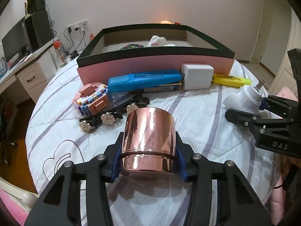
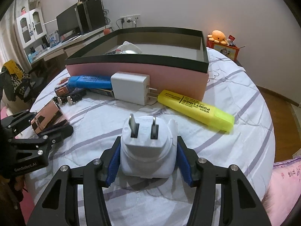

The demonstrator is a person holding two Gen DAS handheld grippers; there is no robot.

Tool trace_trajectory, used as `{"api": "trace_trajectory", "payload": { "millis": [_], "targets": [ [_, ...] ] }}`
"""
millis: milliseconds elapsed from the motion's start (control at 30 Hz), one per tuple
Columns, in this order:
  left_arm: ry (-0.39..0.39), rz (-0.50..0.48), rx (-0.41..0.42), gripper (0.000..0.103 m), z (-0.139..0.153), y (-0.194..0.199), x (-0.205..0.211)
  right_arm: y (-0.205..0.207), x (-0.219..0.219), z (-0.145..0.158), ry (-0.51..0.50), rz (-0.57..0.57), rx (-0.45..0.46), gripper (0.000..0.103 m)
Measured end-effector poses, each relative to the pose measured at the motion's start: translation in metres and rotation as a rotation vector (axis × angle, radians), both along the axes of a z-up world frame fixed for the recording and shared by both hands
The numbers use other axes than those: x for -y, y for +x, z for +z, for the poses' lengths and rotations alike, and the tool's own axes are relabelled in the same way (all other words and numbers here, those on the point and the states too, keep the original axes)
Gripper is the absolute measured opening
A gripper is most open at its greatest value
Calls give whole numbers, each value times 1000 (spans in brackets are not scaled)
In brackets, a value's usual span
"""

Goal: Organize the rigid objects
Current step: 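Lift the copper cup and plug adapter and carry both over the pink box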

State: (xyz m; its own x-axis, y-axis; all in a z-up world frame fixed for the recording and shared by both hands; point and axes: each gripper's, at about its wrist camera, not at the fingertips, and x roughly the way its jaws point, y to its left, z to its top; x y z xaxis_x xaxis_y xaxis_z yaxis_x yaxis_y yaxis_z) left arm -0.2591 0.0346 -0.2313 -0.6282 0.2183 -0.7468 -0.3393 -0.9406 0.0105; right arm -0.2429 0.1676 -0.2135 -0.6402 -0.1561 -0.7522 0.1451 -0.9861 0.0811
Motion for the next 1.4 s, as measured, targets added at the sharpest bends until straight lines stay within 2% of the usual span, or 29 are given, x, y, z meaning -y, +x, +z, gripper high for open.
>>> {"api": "trace_trajectory", "payload": {
  "millis": [300, 467, 767, 933, 1133, 1267, 1400],
  "targets": [
    [88, 25, 10, 48, 2, 0, 8, 5, -6, 1, -44, -7, -32, 55],
    [120, 26, 11, 47, 7, 5, 9, 13, -4, 12, -65, 1, -63, 55],
    [146, 29, -46, 47, 26, 20, 8, 30, 1, 30, -84, 17, -146, 54],
    [148, 33, -68, 47, 40, 25, 9, 35, 3, 35, -96, 30, -152, 54],
    [146, 71, -160, 47, 71, 36, 11, 43, 7, 54, -95, 45, -202, 54],
    [151, 82, -236, 47, 97, 46, 13, 56, 11, 78, -80, 41, -289, 54],
    [155, 125, -357, 47, 127, 61, 17, 72, 14, 109, -64, 26, -411, 54]
  ]
}}
